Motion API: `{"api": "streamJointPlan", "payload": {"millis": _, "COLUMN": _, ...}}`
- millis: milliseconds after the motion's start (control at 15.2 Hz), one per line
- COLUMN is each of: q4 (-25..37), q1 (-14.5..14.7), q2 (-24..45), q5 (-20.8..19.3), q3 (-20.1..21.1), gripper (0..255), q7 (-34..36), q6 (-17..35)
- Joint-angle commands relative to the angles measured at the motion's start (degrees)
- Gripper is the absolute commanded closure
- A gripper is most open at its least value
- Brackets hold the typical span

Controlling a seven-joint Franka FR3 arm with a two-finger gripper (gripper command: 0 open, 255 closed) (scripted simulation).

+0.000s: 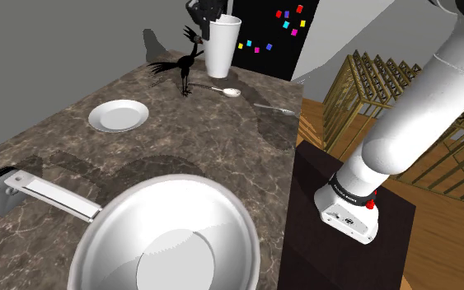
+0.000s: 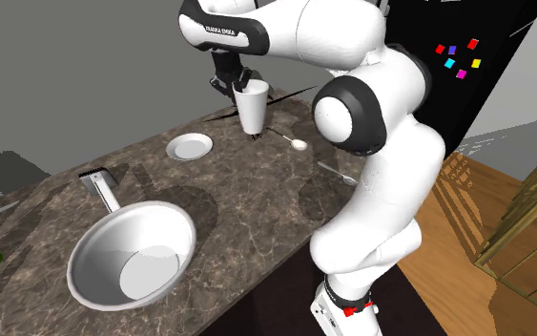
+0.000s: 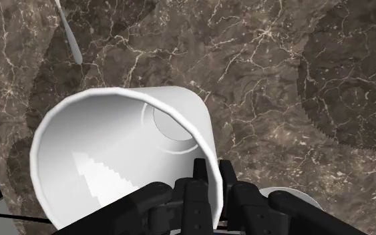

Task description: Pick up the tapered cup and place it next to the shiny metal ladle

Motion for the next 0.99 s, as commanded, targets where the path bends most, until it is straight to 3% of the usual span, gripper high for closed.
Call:
{"api": "streamJointPlan", "payload": {"millis": 0, "q4": 5.53, "q1": 0.05, "q2": 5.19, "q5": -2.13, "q3": 0.16, "gripper": 255, "q7": 0.16, "q6": -0.79}}
{"api": "streamJointPlan", "payload": {"millis": 396, "q4": 27.93, "q1": 3.08, "q2": 22.34, "q5": -8.86, "q3": -0.32, "gripper": 255, "q7": -0.36, "q6": -7.28}}
{"api": "streamJointPlan", "payload": {"millis": 528, "q4": 39.30, "q1": 5.54, "q2": 29.79, "q5": -11.45, "q3": -1.05, "gripper": 255, "q7": -1.37, "q6": -11.29}}
{"api": "streamJointPlan", "payload": {"millis": 660, "q4": 57.48, "q1": 10.10, "q2": 40.45, "q5": -14.62, "q3": -2.71, "gripper": 255, "q7": -3.74, "q6": -18.27}}
{"api": "streamJointPlan", "payload": {"millis": 924, "q4": 45.17, "q1": 6.98, "q2": 35.38, "q5": -12.91, "q3": -1.94, "gripper": 255, "q7": -2.11, "q6": -11.46}}
